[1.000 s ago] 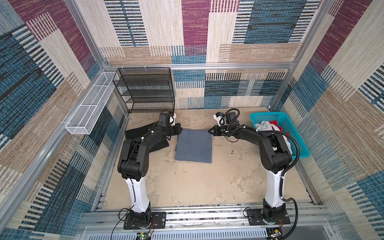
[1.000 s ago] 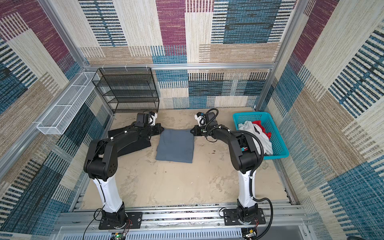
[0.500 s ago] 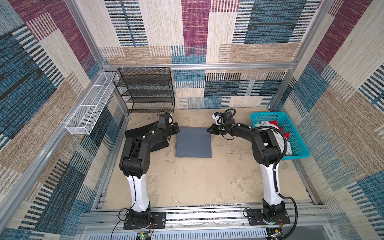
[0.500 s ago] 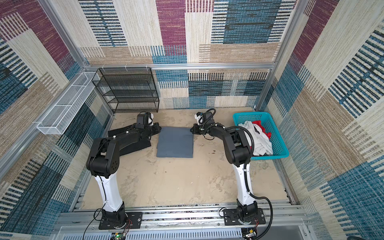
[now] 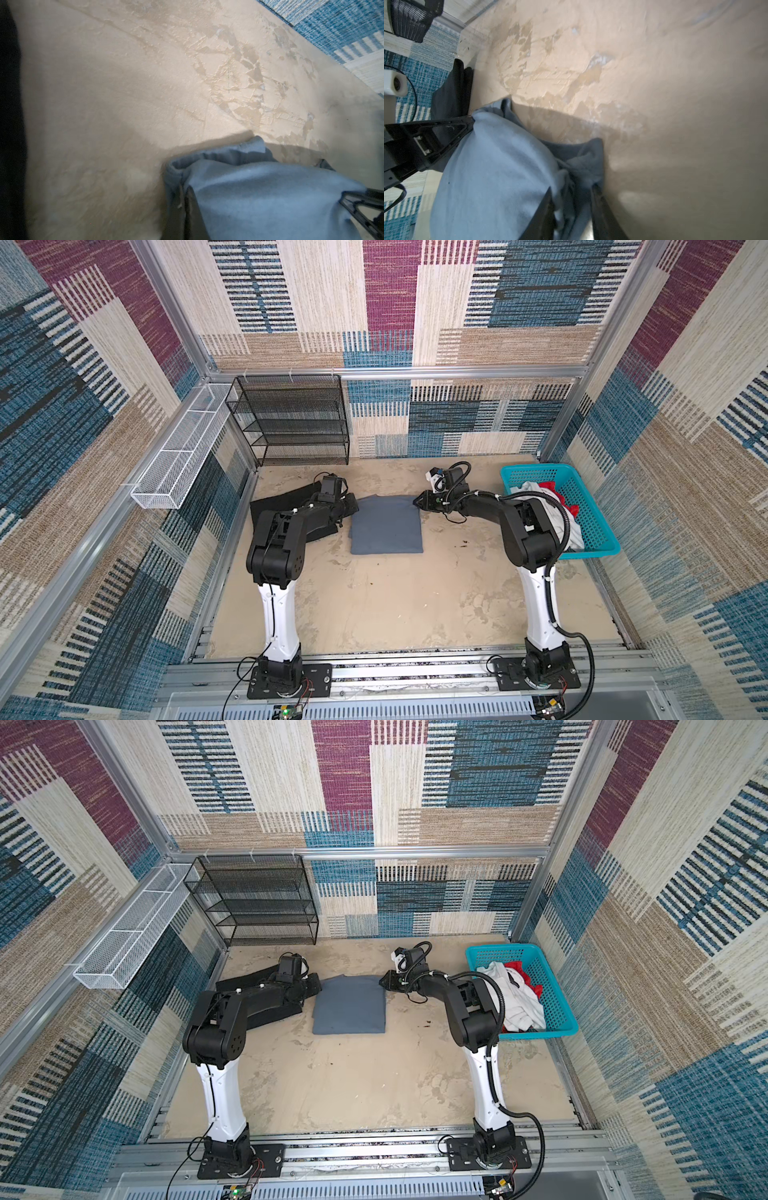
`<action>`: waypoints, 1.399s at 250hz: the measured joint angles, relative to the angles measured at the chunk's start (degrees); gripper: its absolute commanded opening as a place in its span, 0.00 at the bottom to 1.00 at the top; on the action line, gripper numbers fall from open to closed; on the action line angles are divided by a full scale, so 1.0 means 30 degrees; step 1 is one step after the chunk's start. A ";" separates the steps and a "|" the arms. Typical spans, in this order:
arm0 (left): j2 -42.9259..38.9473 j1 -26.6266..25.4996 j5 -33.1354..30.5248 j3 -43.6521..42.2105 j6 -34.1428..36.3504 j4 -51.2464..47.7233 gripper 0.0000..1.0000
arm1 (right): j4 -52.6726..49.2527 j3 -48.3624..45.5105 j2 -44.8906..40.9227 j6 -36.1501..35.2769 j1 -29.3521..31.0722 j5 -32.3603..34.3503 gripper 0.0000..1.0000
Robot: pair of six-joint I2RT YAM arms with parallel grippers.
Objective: Fold and stack the t-shirts
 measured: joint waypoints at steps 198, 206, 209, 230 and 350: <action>0.1719 -0.1479 0.2448 0.2353 -0.0510 0.1268 0.31 | 0.0117 0.4728 0.2769 0.1843 0.1195 -0.1501 0.35; 0.1807 -0.1457 0.2433 0.2346 -0.0510 0.1268 0.31 | 0.0095 0.4896 0.2965 0.1843 0.1180 -0.1399 0.35; 0.1829 -0.1443 0.2433 0.2339 -0.0510 0.1268 0.31 | 0.0087 0.4940 0.3031 0.1843 0.1180 -0.1355 0.35; 0.1960 -0.1341 0.2361 0.2106 -0.0503 0.1450 0.31 | 0.0080 0.4947 0.3337 0.1843 0.1107 -0.1166 0.35; 0.1938 -0.0976 0.1792 0.1610 -0.0488 0.2251 0.33 | 0.1923 0.3045 0.2696 0.1319 0.0838 -0.0998 0.36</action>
